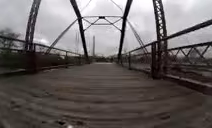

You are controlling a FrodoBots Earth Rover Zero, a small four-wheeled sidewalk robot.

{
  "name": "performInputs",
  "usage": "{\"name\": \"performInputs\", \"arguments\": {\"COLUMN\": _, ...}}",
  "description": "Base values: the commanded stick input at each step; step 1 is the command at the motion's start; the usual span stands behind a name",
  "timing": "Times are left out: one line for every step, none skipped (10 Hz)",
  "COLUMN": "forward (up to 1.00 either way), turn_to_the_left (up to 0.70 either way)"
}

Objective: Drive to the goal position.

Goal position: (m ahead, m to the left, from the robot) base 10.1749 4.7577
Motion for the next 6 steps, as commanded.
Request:
{"name": "performInputs", "arguments": {"forward": 1.0, "turn_to_the_left": 0.0}}
{"name": "performInputs", "arguments": {"forward": 1.0, "turn_to_the_left": 0.0}}
{"name": "performInputs", "arguments": {"forward": 1.0, "turn_to_the_left": 0.0}}
{"name": "performInputs", "arguments": {"forward": 1.0, "turn_to_the_left": 0.0}}
{"name": "performInputs", "arguments": {"forward": 1.0, "turn_to_the_left": 0.0}}
{"name": "performInputs", "arguments": {"forward": 1.0, "turn_to_the_left": 0.0}}
